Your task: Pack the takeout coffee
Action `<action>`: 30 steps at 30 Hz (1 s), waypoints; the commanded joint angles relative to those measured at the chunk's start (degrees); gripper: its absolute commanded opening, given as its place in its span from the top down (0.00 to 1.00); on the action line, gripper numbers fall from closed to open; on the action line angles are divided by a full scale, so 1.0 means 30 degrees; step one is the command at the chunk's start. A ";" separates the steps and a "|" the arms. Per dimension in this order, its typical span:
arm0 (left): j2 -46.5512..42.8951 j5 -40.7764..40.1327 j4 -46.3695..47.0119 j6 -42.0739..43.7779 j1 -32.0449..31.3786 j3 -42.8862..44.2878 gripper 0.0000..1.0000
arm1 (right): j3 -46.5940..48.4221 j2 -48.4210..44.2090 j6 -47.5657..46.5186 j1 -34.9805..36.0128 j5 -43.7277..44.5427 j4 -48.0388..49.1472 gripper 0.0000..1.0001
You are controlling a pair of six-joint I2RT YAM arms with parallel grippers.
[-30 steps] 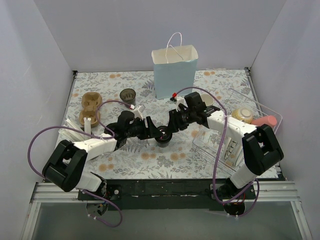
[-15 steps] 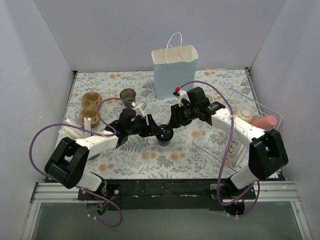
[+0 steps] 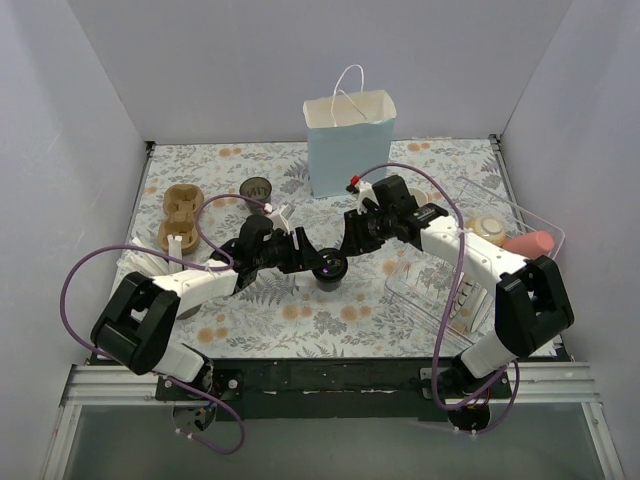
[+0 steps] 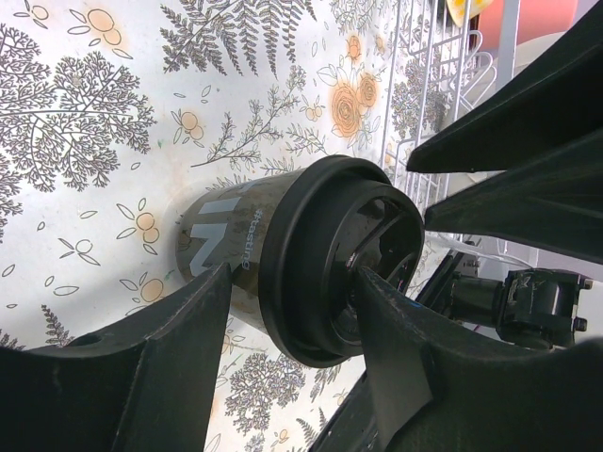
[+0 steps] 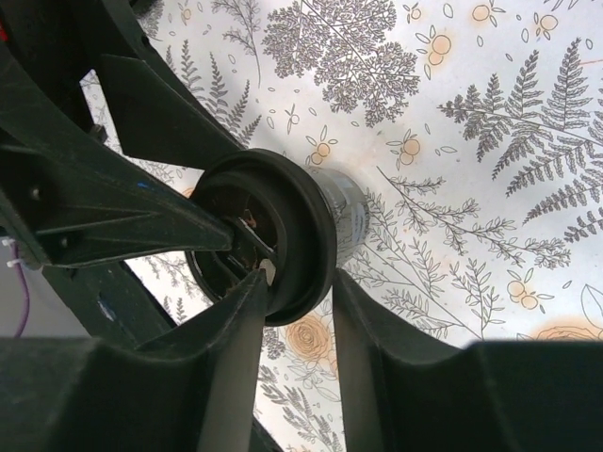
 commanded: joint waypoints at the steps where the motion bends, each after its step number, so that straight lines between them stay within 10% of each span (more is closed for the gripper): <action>1: 0.0670 -0.1395 -0.2128 0.0944 -0.0022 -0.0575 0.48 | -0.0584 0.0399 0.0057 -0.0033 0.0313 0.0522 0.61; 30: 0.0582 -0.1571 -0.2186 0.1002 -0.0022 -0.0897 0.48 | 0.0205 -0.0393 0.0116 -0.0062 0.1810 -0.0298 0.62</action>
